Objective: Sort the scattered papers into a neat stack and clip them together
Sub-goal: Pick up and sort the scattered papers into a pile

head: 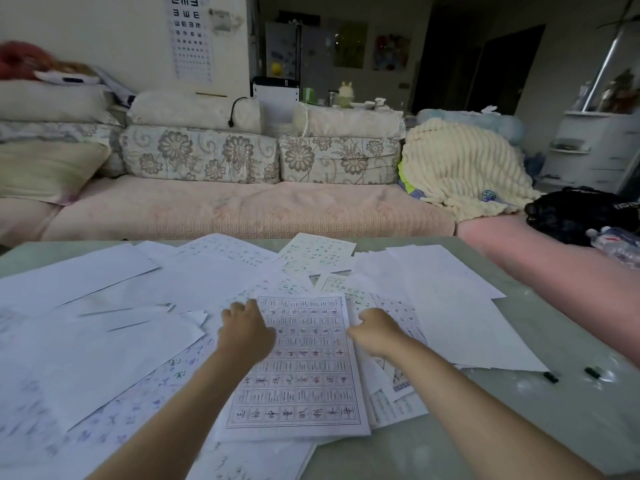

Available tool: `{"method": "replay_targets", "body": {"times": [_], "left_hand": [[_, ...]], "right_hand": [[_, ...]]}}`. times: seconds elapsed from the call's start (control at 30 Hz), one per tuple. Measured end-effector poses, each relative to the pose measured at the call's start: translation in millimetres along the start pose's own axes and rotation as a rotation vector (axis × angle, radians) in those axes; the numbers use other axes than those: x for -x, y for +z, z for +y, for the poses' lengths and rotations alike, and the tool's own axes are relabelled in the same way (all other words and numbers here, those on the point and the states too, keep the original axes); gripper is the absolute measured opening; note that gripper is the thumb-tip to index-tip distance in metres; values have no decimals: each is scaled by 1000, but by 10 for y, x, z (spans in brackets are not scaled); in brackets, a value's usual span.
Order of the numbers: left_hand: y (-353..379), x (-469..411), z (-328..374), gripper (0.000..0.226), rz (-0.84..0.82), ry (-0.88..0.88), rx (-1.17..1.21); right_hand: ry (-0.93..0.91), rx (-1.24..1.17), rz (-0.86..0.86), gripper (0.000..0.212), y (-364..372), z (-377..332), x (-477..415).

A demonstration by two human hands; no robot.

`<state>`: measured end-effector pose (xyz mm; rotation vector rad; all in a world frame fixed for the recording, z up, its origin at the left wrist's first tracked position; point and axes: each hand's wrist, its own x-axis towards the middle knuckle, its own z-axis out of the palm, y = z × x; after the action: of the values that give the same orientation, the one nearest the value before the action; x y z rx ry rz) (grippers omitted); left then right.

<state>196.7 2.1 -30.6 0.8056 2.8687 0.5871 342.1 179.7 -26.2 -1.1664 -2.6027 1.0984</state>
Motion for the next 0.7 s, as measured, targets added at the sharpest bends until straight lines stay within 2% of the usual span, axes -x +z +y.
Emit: {"method": "replay_targets", "body": {"times": [0.07, 0.1, 0.17, 0.3, 0.37, 0.47, 0.53, 0.6, 0.7], "left_hand": [[-6, -8, 205, 58, 82, 92, 61], [14, -20, 332, 58, 85, 140, 121], [94, -53, 635, 57, 39, 213, 227], [360, -89, 1274, 55, -81, 327, 277], [531, -105, 1545, 54, -119, 396, 236], [796, -92, 1885, 51, -175, 504, 198], [951, -49, 2078, 55, -239, 573, 173], [1078, 9, 2227, 66, -337, 643, 131], [1225, 71, 2330, 88, -469, 735, -24]], "right_hand": [[-70, -39, 37, 14, -212, 131, -1], [-96, -46, 75, 19, -321, 225, -5], [-111, -26, 159, 41, -558, 457, 11], [-100, 85, 180, 53, -962, 1023, 64], [-54, 188, 130, 74, -1100, 1285, 82], [-14, 360, 39, 117, -1230, 1582, 102], [-26, 377, 5, 131, -1279, 1739, 100], [-29, 333, 1, 133, -1292, 1851, 109], [-84, 394, 91, 122, -1259, 1934, 93]]}}
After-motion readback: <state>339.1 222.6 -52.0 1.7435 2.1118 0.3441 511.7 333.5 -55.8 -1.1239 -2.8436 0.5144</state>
